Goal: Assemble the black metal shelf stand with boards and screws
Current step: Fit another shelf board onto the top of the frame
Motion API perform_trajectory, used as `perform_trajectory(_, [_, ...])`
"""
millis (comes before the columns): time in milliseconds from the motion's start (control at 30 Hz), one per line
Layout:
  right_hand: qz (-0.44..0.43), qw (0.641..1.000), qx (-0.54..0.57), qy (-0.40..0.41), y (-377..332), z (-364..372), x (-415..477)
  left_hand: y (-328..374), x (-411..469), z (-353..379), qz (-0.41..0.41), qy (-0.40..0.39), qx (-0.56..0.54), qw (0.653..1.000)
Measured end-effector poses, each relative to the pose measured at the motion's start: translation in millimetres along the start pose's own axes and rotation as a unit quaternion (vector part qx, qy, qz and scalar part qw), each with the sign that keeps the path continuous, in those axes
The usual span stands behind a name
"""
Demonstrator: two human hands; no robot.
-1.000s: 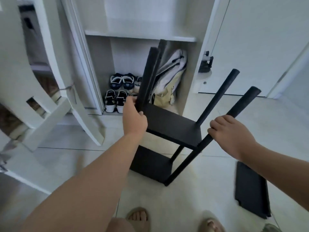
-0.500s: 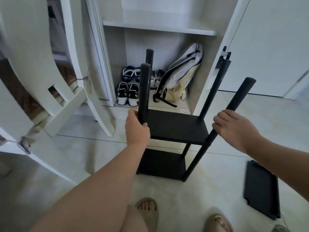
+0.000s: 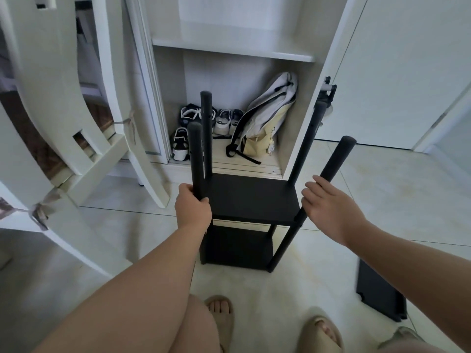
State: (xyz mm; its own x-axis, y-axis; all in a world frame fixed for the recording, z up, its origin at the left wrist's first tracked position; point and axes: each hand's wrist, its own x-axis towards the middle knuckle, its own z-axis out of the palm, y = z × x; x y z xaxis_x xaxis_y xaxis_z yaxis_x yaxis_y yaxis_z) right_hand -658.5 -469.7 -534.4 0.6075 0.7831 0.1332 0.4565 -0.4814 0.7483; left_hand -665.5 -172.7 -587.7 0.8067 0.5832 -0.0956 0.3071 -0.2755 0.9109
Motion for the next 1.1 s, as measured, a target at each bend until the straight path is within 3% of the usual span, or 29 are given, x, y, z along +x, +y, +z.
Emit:
perform_trajectory(100, [0.028,0.999,0.044,-0.010,-3.8,-10.8,-16.8,4.6,-9.6,-6.0,-0.072,-0.001,-0.016,0.997])
perform_trajectory(167, [0.057,0.993,0.091,-0.043,-5.7,-19.0,-31.7,10.4,-18.0,-8.1,-0.164,-0.003,-0.028,0.986])
perform_trajectory(233, [0.093,0.982,0.145,-0.083,-9.2,-27.3,-48.5,13.9,-30.5,-9.7,-0.220,-0.040,-0.004,0.975])
perform_trajectory(267, [0.112,0.975,0.164,-0.097,-11.5,-31.0,-56.8,13.6,-38.1,-9.1,-0.211,-0.081,0.035,0.973])
perform_trajectory(367, [0.172,0.953,0.212,-0.131,-17.3,-37.1,-81.1,15.8,-61.8,-2.2,-0.084,-0.206,0.199,0.954])
perform_trajectory(433, [0.201,0.937,0.233,-0.165,-19.2,-35.1,-100.2,24.4,-78.7,6.6,0.021,-0.238,0.285,0.928])
perform_trajectory(533, [0.246,0.913,0.239,-0.222,-17.9,-28.6,-132.1,39.0,-107.8,28.6,0.149,-0.286,0.325,0.889])
perform_trajectory(700, [0.314,0.867,0.265,-0.282,-12.6,-11.0,-193.9,48.2,-157.0,88.6,0.287,-0.350,0.366,0.813])
perform_trajectory(933, [0.400,0.781,0.314,-0.364,-15.5,40.9,-282.4,30.0,-220.1,204.7,0.330,-0.419,0.367,0.762])
perform_trajectory(1100, [0.415,0.727,0.353,-0.418,-26.1,111.5,-329.0,-4.0,-240.3,297.5,0.313,-0.469,0.371,0.738])
